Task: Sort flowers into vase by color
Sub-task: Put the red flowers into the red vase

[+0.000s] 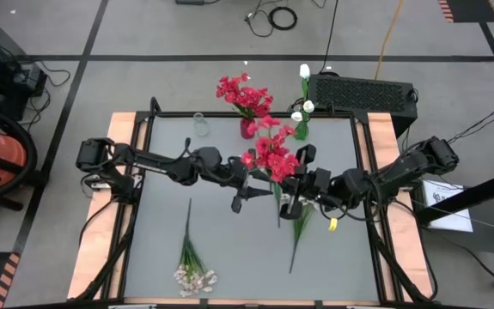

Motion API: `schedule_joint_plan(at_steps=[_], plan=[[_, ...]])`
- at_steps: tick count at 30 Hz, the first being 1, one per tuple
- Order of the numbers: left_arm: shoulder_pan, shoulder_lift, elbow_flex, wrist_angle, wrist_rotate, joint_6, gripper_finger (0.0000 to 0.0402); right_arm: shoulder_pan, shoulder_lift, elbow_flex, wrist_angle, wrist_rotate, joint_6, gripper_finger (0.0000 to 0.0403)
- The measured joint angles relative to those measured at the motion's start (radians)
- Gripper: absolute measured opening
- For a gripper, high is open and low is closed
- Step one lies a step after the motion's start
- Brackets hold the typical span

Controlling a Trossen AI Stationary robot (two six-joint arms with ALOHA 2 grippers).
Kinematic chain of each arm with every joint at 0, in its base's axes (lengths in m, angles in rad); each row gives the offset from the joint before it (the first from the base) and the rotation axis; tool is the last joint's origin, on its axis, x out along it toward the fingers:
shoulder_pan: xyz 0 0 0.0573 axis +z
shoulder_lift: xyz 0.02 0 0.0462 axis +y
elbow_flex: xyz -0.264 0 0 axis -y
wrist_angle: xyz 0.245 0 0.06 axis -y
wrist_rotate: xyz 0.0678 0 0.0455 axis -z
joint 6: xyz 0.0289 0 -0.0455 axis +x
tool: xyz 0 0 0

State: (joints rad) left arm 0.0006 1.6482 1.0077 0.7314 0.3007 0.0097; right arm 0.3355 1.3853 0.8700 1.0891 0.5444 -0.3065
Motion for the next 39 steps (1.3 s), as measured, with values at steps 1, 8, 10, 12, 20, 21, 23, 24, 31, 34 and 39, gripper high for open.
schedule_joint_plan(at_steps=[1, 8, 10, 12, 20, 21, 23, 24, 31, 34, 39], plan=[[0.002, 0.000, 0.000, -0.001, -0.001, 0.000, 0.0135, -0.001, 0.000, 0.000, 0.000, 0.000, -0.002, 0.0004], [0.038, 0.000, 0.000, -0.034, 0.029, -0.001, 0.0013, -0.001, 0.000, 0.000, -0.014, 0.012, -0.025, 0.0005], [0.053, -0.001, 0.000, -0.052, 0.053, -0.003, 0.0017, 0.000, 0.000, 0.000, -0.021, 0.057, -0.017, 0.0011], [0.069, -0.012, 0.000, -0.098, 0.061, -0.004, 0.0017, 0.006, -0.002, 0.000, -0.040, 0.138, -0.017, 0.0026], [0.153, -0.045, 0.000, -0.282, 0.072, 0.000, 0.0015, 0.034, -0.066, 0.000, -0.226, 0.249, 0.005, 0.0150], [0.164, -0.053, 0.000, -0.317, 0.076, 0.001, 0.0015, 0.034, -0.076, 0.000, -0.242, 0.250, 0.032, 0.0164], [0.182, -0.063, 0.000, -0.357, 0.091, 0.025, 0.0015, 0.033, -0.096, 0.000, -0.281, 0.250, 0.084, 0.0187], [0.189, -0.073, 0.000, -0.386, 0.098, 0.038, 0.0014, 0.033, -0.104, 0.000, -0.304, 0.250, 0.103, 0.0196], [0.204, -0.096, 0.000, -0.462, 0.108, 0.077, 0.0014, 0.017, -0.118, 0.000, -0.406, 0.269, 0.142, 0.0230], [0.203, -0.096, 0.000, -0.467, 0.108, 0.083, 0.0014, -0.003, -0.109, 0.000, -0.420, 0.269, 0.141, 0.0230], [0.205, -0.096, 0.000, -0.466, 0.108, 0.084, 0.0013, -0.031, -0.104, 0.000, -0.445, 0.267, 0.139, 0.0210]])
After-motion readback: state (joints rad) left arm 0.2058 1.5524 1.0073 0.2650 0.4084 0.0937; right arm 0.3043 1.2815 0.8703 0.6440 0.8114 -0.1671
